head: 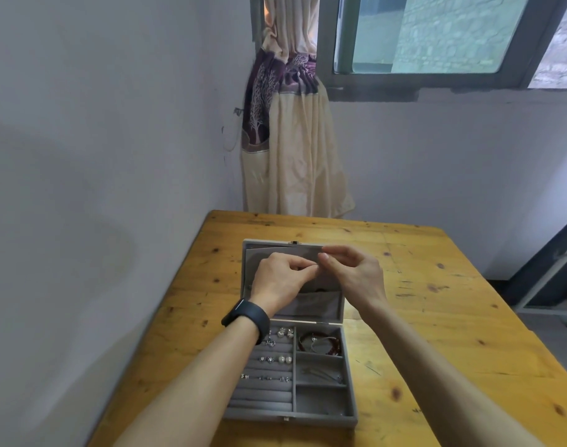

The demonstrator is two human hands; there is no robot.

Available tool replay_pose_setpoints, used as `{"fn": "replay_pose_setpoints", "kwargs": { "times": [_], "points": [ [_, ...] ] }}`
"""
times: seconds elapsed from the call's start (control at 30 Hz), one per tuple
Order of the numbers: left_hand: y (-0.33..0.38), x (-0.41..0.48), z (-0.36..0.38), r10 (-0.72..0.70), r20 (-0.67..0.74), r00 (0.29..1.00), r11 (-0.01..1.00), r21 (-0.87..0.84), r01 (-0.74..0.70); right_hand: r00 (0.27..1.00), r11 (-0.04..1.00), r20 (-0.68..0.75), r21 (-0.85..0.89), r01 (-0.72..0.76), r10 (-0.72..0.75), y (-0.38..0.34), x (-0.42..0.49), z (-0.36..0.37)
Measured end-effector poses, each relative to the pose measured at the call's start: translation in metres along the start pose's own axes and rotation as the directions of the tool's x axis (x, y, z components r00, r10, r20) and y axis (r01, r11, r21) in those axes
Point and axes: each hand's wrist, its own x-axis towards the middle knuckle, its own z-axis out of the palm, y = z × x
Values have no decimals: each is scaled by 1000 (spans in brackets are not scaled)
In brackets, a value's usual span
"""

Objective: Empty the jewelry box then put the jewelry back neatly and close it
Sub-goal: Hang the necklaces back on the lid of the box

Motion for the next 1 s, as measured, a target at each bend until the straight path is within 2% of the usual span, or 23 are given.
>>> {"fn": "replay_pose_setpoints", "kwargs": {
  "times": [0.4, 0.53, 0.63, 0.73, 0.87, 1.0],
  "points": [
    [-6, 1, -9, -31, -49, 998, 997, -66, 27, 998, 998, -16, -38, 52, -52, 11, -1, -5],
    [-4, 3, -8, -65, -85, 994, 988, -146, 52, 997, 986, 0, -146, 82, -83, 13, 0, -5],
    [-1, 6, -7, -94, -119, 988, 983, -170, 73, 989, 943, 64, -299, 150, -137, 12, -1, -3],
    [1, 8, -5, -78, -159, 984, 995, -73, 67, 978, 885, 90, -415, 209, -189, 10, -2, 0],
    [4, 6, -2, 5, -235, 972, 994, 110, 22, 947, 790, 72, -533, 303, -314, 12, -2, 2],
    [11, 4, 1, 92, -248, 964, 973, 228, -34, 918, 689, 101, -631, 358, -384, 16, -4, 3]
  ]
}}
